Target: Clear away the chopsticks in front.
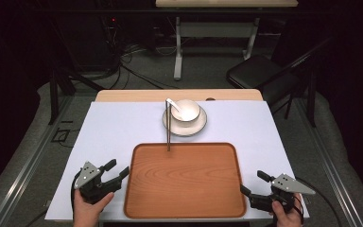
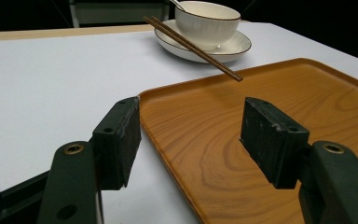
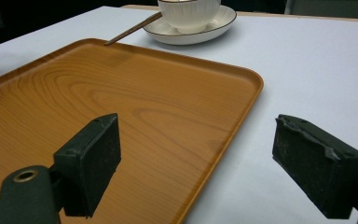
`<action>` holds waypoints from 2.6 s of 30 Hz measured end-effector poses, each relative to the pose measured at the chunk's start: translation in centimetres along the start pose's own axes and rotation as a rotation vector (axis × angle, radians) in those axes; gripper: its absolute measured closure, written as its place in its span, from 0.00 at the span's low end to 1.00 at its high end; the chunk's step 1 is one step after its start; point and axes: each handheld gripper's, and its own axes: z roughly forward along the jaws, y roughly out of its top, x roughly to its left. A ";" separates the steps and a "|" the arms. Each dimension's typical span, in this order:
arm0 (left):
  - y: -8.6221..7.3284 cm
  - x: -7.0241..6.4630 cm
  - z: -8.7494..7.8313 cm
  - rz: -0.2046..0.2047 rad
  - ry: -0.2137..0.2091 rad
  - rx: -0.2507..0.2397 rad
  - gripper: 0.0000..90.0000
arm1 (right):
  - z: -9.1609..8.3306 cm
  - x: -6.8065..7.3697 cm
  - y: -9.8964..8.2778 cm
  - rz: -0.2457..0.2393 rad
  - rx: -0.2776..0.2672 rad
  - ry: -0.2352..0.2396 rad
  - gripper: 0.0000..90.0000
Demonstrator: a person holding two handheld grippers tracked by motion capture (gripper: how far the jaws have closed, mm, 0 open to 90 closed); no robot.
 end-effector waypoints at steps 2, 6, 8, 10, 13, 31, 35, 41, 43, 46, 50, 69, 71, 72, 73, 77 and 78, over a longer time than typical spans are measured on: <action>0.0 0.0 0.1 0.000 0.000 0.003 0.42 | -0.1 0.1 0.0 -0.003 -0.007 -0.002 0.16; 0.0 -0.1 0.1 0.007 0.002 0.007 0.42 | -0.1 0.0 0.0 0.000 -0.009 -0.005 0.16; 0.0 0.0 0.0 0.002 0.004 0.009 0.42 | 0.0 0.0 0.0 0.000 -0.005 -0.001 0.16; 0.0 0.1 -0.1 -0.007 0.008 0.010 0.42 | 0.0 0.1 0.0 -0.010 -0.001 0.002 0.16; 0.0 0.1 0.0 -0.013 0.013 0.014 0.42 | 0.0 0.1 0.0 -0.014 -0.001 0.001 0.16; 3.2 1.7 3.2 -0.122 -0.018 0.144 0.39 | 0.1 0.0 0.0 0.007 -0.003 -0.006 0.16; 3.9 2.4 4.1 -0.167 -0.007 0.162 0.39 | 0.1 -0.1 0.0 0.015 -0.002 -0.007 0.16; 4.9 3.5 5.3 -0.216 0.000 0.175 0.40 | 0.1 -0.1 0.0 0.017 -0.006 -0.006 0.16; 5.4 3.7 5.6 -0.236 -0.001 0.178 0.40 | 0.1 -0.1 0.0 0.018 -0.006 -0.007 0.16; 6.0 4.0 5.9 -0.256 0.005 0.179 0.41 | 0.1 -0.1 0.0 0.019 -0.006 -0.007 0.16; 6.8 4.3 6.5 -0.273 0.013 0.185 0.41 | 0.1 -0.1 0.0 0.020 -0.005 -0.007 0.16; 10.1 4.7 9.5 -0.316 0.051 0.239 0.40 | 0.0 -0.2 0.0 0.018 -0.012 -0.006 0.16; 10.2 4.7 9.7 -0.323 0.056 0.242 0.40 | 0.0 -0.1 0.0 0.017 -0.013 -0.006 0.16; 10.4 4.7 9.9 -0.338 0.061 0.247 0.40 | 0.0 -0.1 0.0 0.018 -0.013 -0.004 0.16; 10.5 4.8 10.2 -0.352 0.061 0.253 0.40 | 0.0 -0.1 0.0 0.014 -0.013 -0.001 0.16; 10.7 4.8 10.8 -0.360 0.067 0.263 0.40 | 0.0 -0.1 0.0 0.009 -0.014 -0.001 0.16; 10.8 4.8 11.0 -0.356 0.071 0.270 0.40 | 0.0 -0.1 0.0 0.007 -0.014 -0.002 0.16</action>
